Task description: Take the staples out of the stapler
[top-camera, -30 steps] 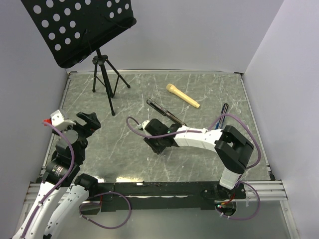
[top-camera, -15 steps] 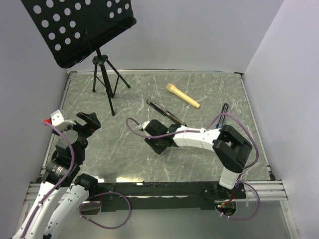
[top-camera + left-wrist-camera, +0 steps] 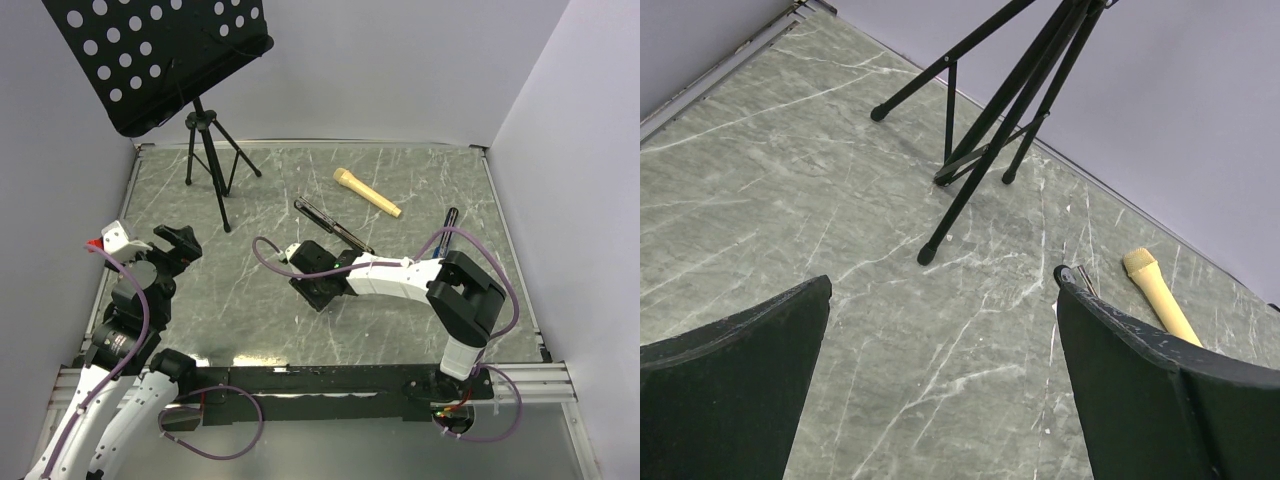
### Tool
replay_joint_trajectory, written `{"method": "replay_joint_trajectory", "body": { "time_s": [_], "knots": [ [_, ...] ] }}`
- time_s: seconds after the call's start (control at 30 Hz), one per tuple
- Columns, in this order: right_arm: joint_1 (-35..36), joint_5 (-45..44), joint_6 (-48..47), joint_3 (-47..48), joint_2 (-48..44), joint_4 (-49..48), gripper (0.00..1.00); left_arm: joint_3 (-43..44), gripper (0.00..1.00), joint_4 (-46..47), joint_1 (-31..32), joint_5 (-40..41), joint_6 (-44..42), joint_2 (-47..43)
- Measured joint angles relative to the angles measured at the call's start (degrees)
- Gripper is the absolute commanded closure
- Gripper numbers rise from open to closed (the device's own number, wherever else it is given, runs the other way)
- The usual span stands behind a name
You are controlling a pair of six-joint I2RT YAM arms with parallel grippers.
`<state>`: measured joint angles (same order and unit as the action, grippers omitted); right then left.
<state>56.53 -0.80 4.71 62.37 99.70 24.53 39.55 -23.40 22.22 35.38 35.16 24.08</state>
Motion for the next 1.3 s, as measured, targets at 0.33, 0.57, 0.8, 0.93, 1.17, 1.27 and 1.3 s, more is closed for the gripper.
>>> {"method": "replay_joint_trajectory", "body": {
  "time_s": [0.33,0.57,0.8,0.93,1.17,1.27,1.3],
  "knots": [
    [0.3,0.0,0.2,0.0,0.1,0.1,0.59,0.0,0.01,0.0,0.0,0.0,0.0,0.0],
    [0.3,-0.1,0.3,0.0,0.1,0.3,0.56,0.0,0.01,0.0,0.0,0.0,0.0,0.0],
    [0.3,-0.3,0.3,0.0,0.1,0.4,0.55,0.0,0.01,0.0,0.0,0.0,0.0,0.0],
    [0.3,-0.5,0.4,0.0,0.1,0.4,0.54,0.0,0.01,0.0,0.0,0.0,0.0,0.0],
    [0.4,-1.0,0.9,0.4,0.1,0.3,0.53,0.0,0.01,0.0,0.0,0.0,0.0,0.0],
    [0.4,-1.4,1.3,1.3,0.1,0.5,0.51,0.0,0.01,0.0,0.0,0.0,0.0,0.0],
    [0.5,-1.6,1.4,1.6,0.1,0.5,0.51,0.0,0.01,0.0,0.0,0.0,0.0,0.0]
  ]
}}
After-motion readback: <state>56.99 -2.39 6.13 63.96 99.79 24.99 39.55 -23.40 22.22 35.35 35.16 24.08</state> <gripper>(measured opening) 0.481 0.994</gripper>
